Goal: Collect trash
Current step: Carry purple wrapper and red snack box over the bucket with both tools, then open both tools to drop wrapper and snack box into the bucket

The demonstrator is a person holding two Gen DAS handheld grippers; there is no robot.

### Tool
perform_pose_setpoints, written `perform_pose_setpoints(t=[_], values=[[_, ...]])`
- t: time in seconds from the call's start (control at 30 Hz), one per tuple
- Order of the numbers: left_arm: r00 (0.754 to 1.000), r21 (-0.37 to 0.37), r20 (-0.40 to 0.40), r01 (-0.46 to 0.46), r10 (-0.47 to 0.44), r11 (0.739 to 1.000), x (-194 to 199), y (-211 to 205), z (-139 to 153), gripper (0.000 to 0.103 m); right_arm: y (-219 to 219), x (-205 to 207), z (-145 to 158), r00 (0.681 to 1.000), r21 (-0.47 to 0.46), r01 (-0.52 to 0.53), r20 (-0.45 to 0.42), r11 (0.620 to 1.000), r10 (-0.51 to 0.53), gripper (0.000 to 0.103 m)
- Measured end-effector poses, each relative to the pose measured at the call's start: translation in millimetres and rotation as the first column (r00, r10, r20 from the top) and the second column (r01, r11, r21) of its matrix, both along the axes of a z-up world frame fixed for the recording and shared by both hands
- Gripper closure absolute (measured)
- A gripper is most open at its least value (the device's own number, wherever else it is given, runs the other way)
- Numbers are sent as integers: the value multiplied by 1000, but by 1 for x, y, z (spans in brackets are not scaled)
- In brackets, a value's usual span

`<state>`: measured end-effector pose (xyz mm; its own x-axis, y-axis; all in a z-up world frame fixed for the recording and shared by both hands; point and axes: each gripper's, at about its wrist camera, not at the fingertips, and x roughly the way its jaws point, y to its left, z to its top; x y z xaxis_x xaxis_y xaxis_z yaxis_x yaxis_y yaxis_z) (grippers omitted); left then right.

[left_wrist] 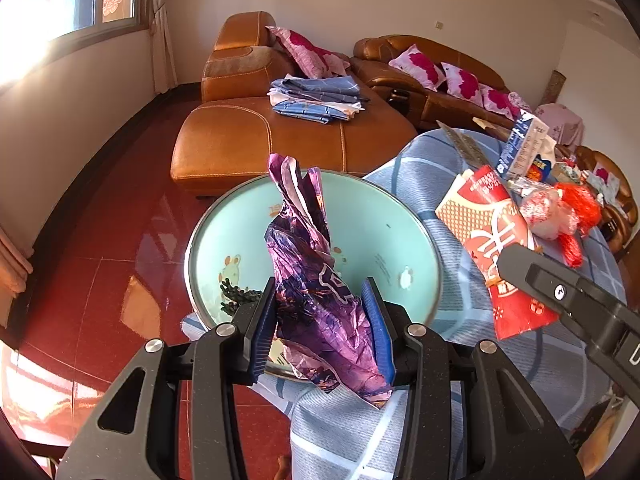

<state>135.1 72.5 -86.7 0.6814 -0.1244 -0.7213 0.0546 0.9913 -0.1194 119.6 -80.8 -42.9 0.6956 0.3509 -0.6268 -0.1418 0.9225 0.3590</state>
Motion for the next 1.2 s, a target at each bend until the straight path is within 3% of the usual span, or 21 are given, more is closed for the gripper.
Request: perform_pose_setpoints(t=[0.7, 0.93, 1.03, 1.2], values=[[997, 20, -77, -10, 11, 1000, 48, 4, -30, 61, 15, 59, -35, 994, 27, 4, -106, 1000, -1, 77], [994, 32, -109, -18, 21, 999, 59, 5, -40, 60, 12, 69, -44, 992, 57, 15, -125, 998, -8, 71], [993, 39, -113, -24, 29, 999, 60, 5, -40, 56, 8, 67, -41, 993, 69, 22, -119, 997, -14, 68], [994, 57, -98, -52, 57, 997, 56, 5, -36, 36, -2, 56, -29, 996, 61, 54, -75, 997, -49, 60]])
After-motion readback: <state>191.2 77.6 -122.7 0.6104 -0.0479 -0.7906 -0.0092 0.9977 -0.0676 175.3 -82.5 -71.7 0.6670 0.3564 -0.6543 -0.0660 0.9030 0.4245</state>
